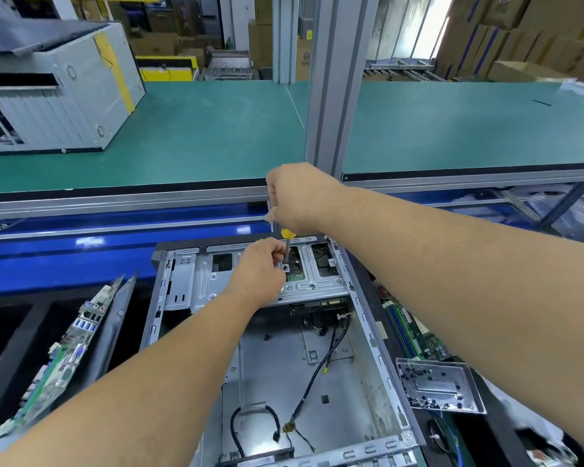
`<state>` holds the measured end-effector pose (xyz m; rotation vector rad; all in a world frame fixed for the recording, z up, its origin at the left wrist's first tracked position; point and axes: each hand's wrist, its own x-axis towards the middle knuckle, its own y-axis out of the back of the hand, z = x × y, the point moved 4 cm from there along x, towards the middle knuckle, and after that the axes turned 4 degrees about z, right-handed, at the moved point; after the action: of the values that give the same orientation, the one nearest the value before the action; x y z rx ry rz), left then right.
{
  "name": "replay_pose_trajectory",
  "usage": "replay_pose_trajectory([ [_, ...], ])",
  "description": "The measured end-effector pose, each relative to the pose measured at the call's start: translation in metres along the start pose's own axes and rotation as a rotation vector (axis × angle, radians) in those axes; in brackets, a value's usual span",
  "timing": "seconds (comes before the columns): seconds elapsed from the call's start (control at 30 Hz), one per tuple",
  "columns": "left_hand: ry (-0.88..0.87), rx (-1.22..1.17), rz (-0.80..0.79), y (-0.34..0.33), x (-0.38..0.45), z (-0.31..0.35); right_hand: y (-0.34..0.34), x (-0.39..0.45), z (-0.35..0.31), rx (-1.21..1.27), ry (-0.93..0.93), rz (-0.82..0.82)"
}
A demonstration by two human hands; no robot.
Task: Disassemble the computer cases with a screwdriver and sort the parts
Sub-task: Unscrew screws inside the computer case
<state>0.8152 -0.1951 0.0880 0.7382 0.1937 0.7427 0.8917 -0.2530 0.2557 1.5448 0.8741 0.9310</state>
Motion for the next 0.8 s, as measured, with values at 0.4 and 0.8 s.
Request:
replay_pose_trajectory([
  [0.4, 0.03, -0.036, 0.005, -0.002, -0.001, -0.003, -0.009, -0.004, -0.001, 0.036, 0.002, -0.008],
  [0.8, 0.029, -0.043, 0.022, -0.005, -0.002, -0.005, -0.009, -0.001, -0.002, 0.006, 0.012, -0.021],
])
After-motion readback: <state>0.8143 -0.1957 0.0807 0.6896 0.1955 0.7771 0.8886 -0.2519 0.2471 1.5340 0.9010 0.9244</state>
